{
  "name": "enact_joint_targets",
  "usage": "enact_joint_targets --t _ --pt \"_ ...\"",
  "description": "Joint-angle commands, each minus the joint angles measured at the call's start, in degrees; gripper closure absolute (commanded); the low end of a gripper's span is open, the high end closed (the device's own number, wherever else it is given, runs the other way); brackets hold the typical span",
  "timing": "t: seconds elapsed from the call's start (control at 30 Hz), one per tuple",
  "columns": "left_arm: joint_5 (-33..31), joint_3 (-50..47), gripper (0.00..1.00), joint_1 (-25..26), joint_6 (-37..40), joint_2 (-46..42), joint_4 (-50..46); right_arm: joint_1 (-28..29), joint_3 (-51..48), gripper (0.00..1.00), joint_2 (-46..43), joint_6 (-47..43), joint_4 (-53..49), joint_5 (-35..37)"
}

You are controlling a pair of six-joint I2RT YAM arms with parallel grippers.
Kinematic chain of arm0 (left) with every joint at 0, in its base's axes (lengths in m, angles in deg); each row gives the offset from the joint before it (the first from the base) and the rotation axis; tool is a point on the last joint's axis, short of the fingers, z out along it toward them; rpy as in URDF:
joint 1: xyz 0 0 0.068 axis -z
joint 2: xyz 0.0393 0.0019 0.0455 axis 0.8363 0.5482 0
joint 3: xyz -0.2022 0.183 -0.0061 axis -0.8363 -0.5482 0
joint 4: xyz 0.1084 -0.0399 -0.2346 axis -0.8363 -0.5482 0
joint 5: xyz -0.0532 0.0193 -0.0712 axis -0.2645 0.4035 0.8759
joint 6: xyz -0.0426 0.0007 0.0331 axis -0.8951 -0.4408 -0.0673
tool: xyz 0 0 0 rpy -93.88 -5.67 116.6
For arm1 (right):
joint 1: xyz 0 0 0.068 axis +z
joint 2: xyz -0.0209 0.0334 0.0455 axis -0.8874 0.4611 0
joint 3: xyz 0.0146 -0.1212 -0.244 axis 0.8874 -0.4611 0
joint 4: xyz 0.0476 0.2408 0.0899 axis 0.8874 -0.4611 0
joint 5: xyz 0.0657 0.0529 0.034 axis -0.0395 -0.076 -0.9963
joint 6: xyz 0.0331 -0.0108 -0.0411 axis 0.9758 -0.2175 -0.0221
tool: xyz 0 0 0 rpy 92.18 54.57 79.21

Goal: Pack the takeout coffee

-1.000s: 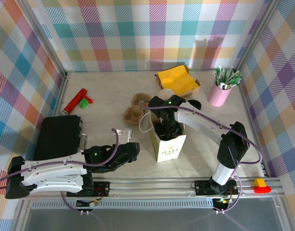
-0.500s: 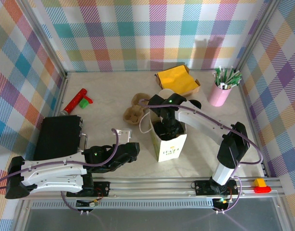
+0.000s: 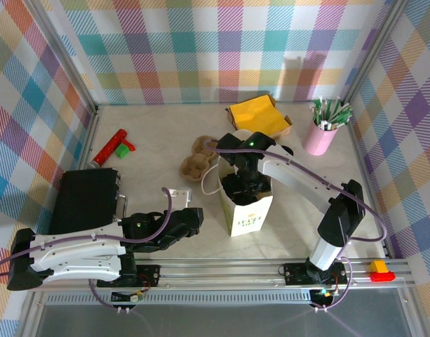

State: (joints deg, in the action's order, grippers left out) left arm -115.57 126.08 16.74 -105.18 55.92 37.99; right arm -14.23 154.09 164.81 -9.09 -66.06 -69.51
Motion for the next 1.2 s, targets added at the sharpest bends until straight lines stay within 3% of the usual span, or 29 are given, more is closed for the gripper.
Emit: enact_joint_targets --t 0.0,1.17 --pt "-1.29 0.58 0.69 0.6 0.25 -1.06 0.29 -0.15 2.44 0.13 -2.07 1.15 -2.84 0.58" --pt "-1.4 1.07 0.7 0.6 0.78 -0.71 0.88 -0.04 15.08 0.13 -2.07 -0.7 -10.2 1.55"
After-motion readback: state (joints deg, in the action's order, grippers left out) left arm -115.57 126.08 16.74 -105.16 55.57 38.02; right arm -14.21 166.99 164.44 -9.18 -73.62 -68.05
